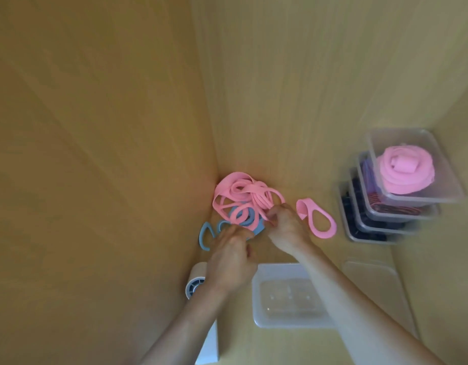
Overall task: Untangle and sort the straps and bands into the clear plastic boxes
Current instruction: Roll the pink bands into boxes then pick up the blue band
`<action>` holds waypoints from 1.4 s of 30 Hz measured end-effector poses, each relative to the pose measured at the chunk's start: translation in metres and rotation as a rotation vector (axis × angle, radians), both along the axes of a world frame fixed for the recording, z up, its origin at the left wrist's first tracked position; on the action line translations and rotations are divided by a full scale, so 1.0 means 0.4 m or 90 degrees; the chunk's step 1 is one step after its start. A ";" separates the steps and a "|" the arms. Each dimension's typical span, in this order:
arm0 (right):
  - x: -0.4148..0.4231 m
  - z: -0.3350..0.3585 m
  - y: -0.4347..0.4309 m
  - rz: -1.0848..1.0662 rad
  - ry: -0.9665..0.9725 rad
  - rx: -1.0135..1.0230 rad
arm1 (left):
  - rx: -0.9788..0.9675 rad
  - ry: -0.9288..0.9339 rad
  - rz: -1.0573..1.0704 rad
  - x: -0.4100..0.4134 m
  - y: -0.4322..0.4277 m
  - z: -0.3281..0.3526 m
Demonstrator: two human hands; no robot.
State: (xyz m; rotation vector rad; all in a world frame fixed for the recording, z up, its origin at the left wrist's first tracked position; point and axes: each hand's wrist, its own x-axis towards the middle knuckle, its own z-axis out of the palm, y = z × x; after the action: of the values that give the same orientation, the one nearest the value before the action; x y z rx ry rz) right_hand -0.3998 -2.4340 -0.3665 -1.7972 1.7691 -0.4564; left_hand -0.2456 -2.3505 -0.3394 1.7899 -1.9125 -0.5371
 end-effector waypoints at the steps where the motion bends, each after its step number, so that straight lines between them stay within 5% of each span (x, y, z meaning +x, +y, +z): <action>1: -0.009 0.004 0.001 -0.021 -0.028 -0.001 | 0.013 -0.001 0.023 -0.004 -0.020 -0.003; 10: -0.070 0.098 0.031 -0.120 -0.146 -0.007 | 0.114 -0.245 0.033 -0.012 -0.151 -0.070; 16: -0.106 0.201 0.037 -0.159 -0.351 -0.021 | 0.099 -0.349 -0.012 0.001 -0.160 -0.071; 24: -0.149 0.325 0.059 -0.177 -0.555 -0.032 | -0.008 -0.050 0.099 0.012 -0.178 -0.006; 33: -0.170 0.426 0.079 -0.117 -0.595 -0.138 | -0.100 0.187 0.121 0.010 -0.179 0.157; 42: -0.209 0.464 0.105 -0.062 -0.596 -0.163 | -0.133 0.254 0.096 -0.017 -0.169 0.328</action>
State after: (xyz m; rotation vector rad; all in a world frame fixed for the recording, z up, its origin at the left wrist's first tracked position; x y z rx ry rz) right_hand -0.4832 -2.3920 -0.1809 -1.2829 1.1493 -1.3487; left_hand -0.2524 -2.4181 -0.2081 1.5427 -1.4919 -0.5687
